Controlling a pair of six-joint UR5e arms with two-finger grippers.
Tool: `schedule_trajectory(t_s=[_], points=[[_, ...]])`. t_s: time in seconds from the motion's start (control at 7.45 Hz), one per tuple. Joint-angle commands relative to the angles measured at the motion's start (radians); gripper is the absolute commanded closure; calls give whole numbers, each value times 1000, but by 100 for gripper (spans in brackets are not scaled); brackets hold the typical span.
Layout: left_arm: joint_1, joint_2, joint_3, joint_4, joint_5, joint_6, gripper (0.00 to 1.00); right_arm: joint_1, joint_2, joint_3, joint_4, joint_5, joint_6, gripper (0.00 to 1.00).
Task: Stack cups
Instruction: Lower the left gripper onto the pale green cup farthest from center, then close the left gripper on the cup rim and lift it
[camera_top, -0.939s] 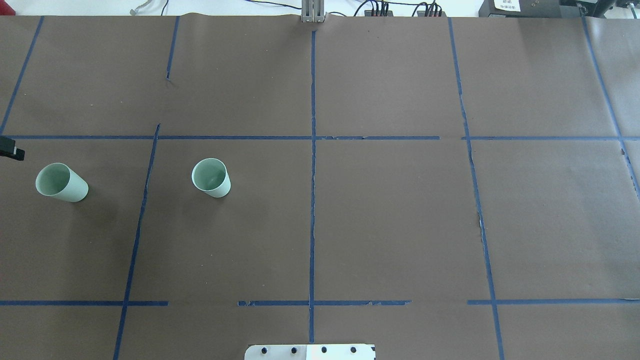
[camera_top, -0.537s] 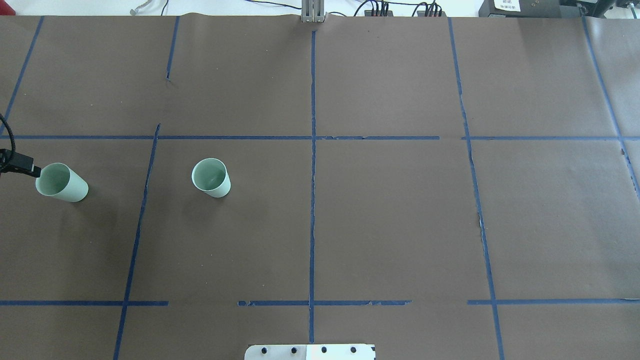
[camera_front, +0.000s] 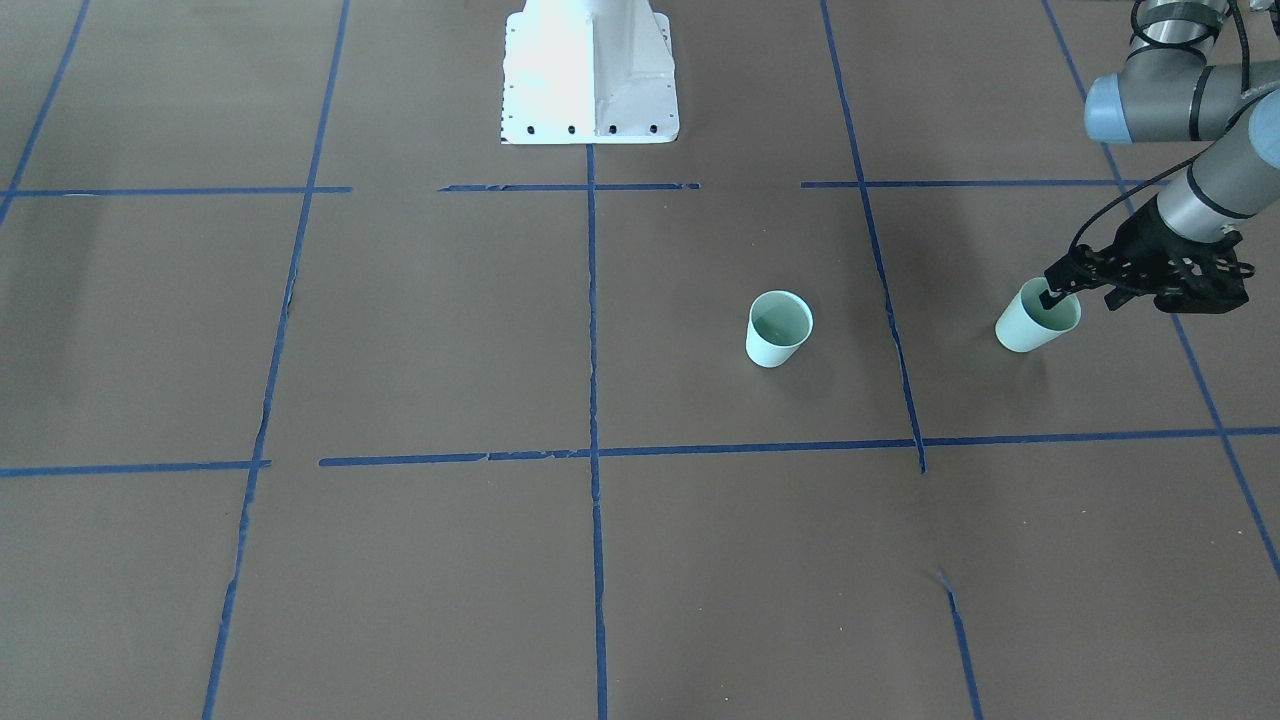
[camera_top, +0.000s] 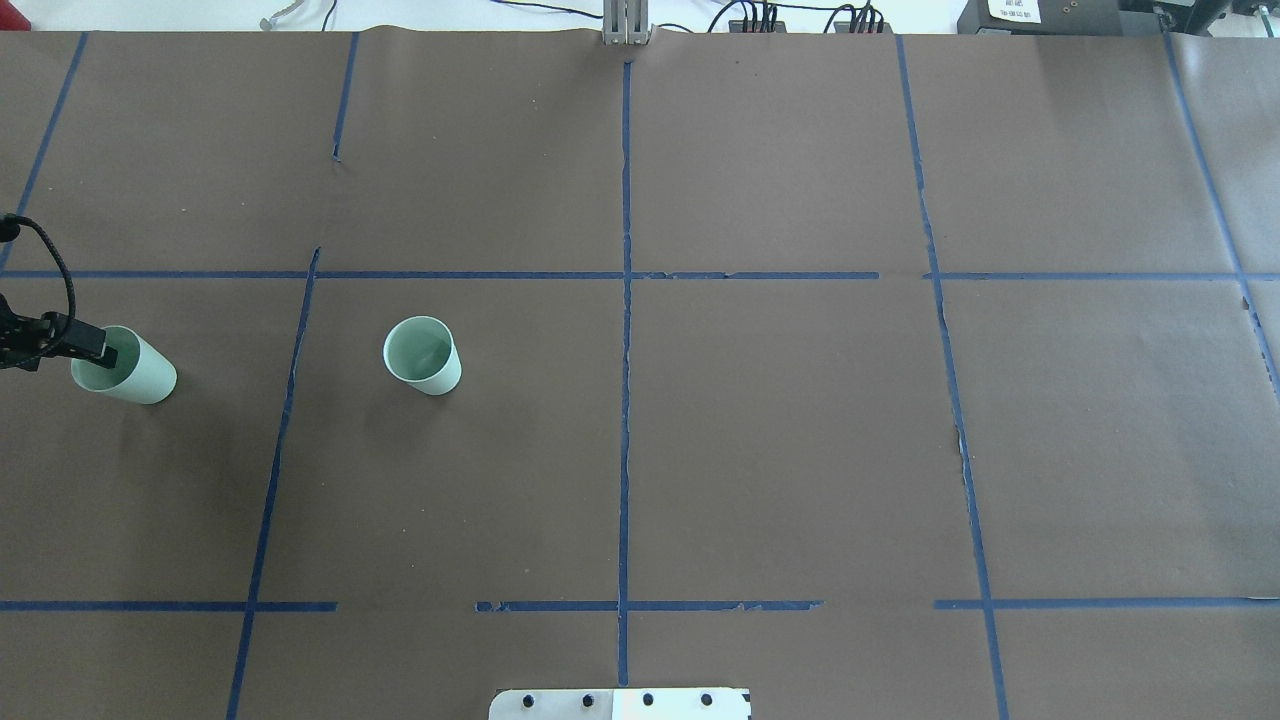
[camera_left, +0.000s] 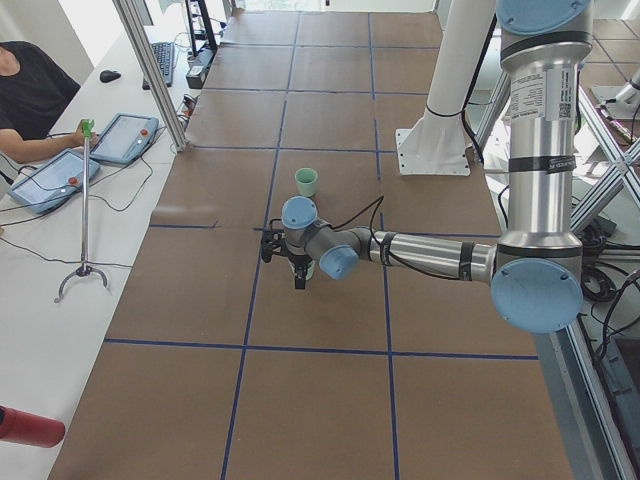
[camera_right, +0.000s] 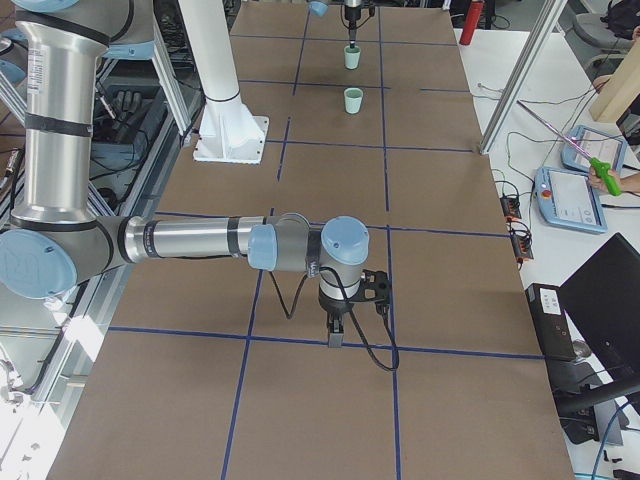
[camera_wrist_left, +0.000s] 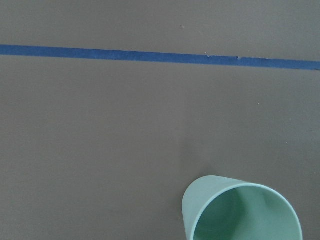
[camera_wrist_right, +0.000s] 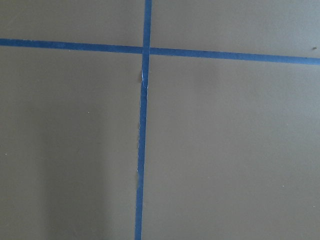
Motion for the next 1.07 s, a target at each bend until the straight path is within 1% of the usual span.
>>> schedule_trajectory(t_s=[0.0,0.13,0.27,0.54,0.67,0.8,0.94], points=[[18,-9,11,-2,0,3,59,1,0,0,0,0,0,0],[18,-9,15,-2,0,6,81,1,0,0,0,0,0,0],[16,-9,15,-2,0,8,100,-1,0,0,0,0,0,0],[9,-7,-4,0,-1,14,100,1,0,0,0,0,0,0],[-4,11,-67,12,-13,17,100,1,0,0,0,0,0,0],[-57,19,-125,52,-39,17,100,-1,0,0,0,0,0,0],[-98,16,-193,154,-105,20,100,1,0,0,0,0,0,0]])
